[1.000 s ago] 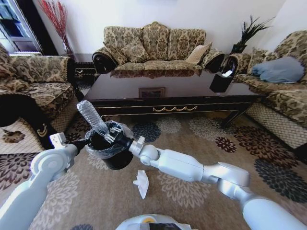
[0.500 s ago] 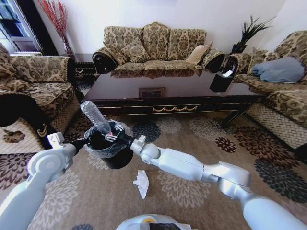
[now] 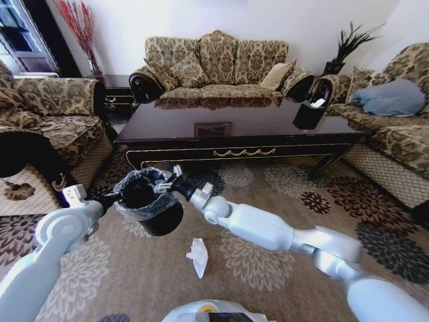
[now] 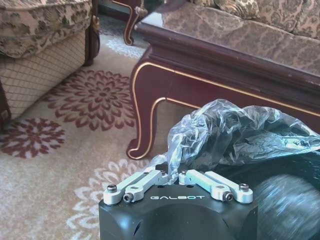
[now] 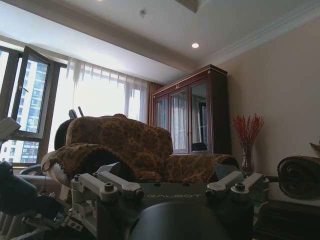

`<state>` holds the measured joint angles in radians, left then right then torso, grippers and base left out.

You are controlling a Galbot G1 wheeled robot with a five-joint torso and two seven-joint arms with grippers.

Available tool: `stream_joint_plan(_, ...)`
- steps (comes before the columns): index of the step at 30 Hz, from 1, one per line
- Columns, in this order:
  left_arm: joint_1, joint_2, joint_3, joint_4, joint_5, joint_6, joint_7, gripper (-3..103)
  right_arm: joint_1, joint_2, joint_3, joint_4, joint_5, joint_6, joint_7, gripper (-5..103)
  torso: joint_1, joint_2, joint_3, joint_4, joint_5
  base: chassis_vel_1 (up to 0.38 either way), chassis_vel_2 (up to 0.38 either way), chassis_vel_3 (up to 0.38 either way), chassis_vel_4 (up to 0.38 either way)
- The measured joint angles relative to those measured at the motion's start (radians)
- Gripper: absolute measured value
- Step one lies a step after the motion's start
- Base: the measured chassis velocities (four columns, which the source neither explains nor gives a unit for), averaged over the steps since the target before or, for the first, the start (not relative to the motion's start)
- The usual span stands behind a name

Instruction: Move to the front of the table and pick up the trash from the floor, then place it into the trash bin.

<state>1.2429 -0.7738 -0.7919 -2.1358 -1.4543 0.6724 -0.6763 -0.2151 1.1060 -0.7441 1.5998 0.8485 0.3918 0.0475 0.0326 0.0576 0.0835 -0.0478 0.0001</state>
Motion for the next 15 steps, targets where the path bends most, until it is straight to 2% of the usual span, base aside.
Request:
stream_joint_plan(3,0.004,0.007,-0.015,-0.003,-0.008,0.0,-0.006,4,-0.011,-0.037,0.018,0.013,-0.004,-0.033,0.046,100,0.0,0.0,0.0,-0.0001,-0.0001,0.0,0.0,0.0,0.0)
stream_joint_plan(7,0.006,0.027,-0.057,-0.011,-0.036,0.0,-0.024,4,-0.038,-0.114,0.043,0.004,-0.008,-0.127,0.104,100,0.0,0.0,0.0,-0.0001,0.0,0.0,0.0,0.0,0.0)
stream_joint_plan(9,0.005,0.03,-0.067,-0.012,-0.045,0.002,-0.024,4,-0.044,-0.125,0.043,-0.008,-0.009,-0.141,0.107,100,0.0,0.0,0.0,-0.0001,0.0001,0.0,0.0,0.0,0.0)
stream_joint_plan(12,-0.005,0.052,-0.124,-0.021,-0.111,0.007,-0.036,4,-0.093,-0.145,0.044,-0.073,0.003,-0.188,0.138,100,0.0,0.0,0.0,-0.0002,0.0002,0.0,0.0,0.0,0.0)
stream_joint_plan(15,-0.003,0.064,-0.144,-0.024,-0.126,0.007,-0.037,4,-0.125,-0.147,0.049,-0.101,0.031,-0.22,0.164,100,0.0,0.0,0.0,-0.0003,0.0003,0.0,0.0,0.0,0.0)
